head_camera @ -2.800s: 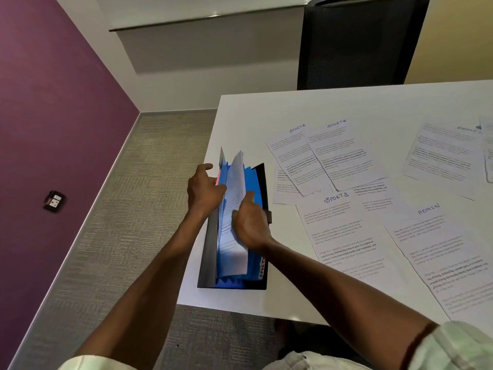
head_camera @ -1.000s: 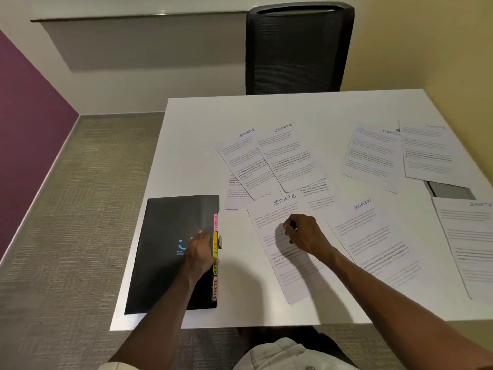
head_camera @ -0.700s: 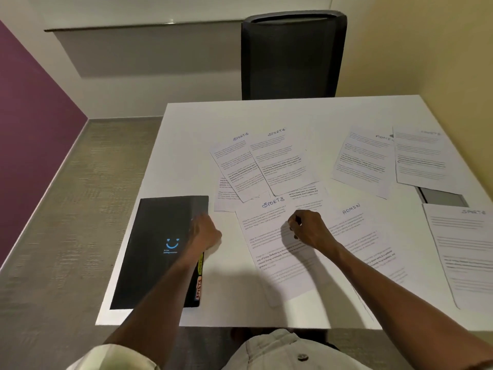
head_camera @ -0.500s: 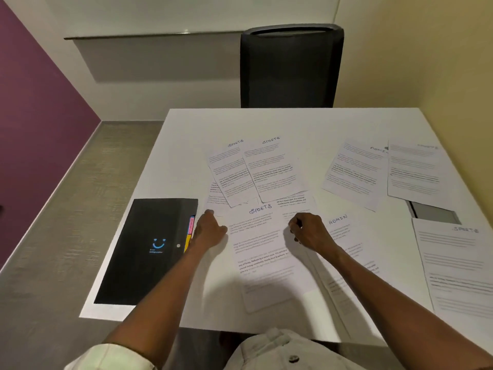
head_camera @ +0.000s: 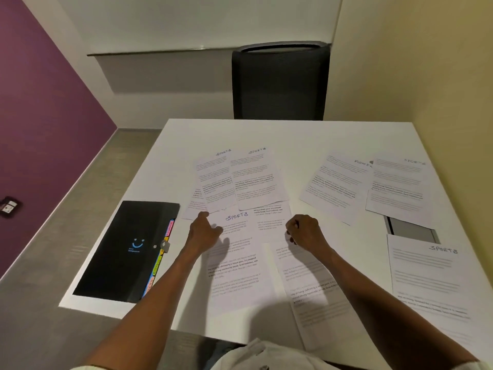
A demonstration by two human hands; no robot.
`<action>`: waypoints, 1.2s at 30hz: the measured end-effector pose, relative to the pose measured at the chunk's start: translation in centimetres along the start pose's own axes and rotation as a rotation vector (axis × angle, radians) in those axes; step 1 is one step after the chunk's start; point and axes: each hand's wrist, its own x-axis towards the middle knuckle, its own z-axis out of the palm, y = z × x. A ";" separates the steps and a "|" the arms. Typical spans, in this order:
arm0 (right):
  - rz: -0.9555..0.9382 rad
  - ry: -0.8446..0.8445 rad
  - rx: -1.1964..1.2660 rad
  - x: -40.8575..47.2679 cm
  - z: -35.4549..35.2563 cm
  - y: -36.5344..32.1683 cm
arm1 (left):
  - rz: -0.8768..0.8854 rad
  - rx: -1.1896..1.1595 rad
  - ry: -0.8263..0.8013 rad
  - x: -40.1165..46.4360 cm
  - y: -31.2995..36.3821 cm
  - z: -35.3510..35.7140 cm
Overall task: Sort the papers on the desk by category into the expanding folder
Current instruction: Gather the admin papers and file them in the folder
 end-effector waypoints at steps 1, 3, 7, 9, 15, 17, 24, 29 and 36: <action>-0.006 -0.003 -0.001 0.1 0.0 0.0 | 0.001 -0.001 0.001 -0.1 0.1 0.0; -0.016 0.004 -0.006 0.4 -0.1 -0.2 | 0.005 -0.005 -0.007 0.1 0.1 0.0; -0.020 0.021 -0.027 0.8 -0.2 -0.6 | -0.002 -0.003 -0.017 1.3 0.2 -0.3; -0.006 0.018 -0.021 0.9 -0.3 -0.6 | -0.004 -0.007 -0.018 2.0 0.4 -0.3; 0.054 0.043 -0.013 1.2 -1.3 1.0 | 0.003 -0.006 -0.069 2.8 2.0 0.9; 0.063 0.048 -0.026 1.1 -1.6 1.9 | 0.002 -0.003 -0.082 2.5 2.4 1.5; 0.086 0.047 -0.079 0.8 -2.2 2.9 | 0.007 0.025 -0.089 2.0 2.2 2.9; 0.085 0.051 -0.077 0.4 -2.4 3.3 | 0.011 0.033 -0.072 2.2 1.6 3.5; 0.059 0.072 -0.056 -1.2 -3.7 5.7 | 0.048 0.066 -0.070 1.4 1.9 5.3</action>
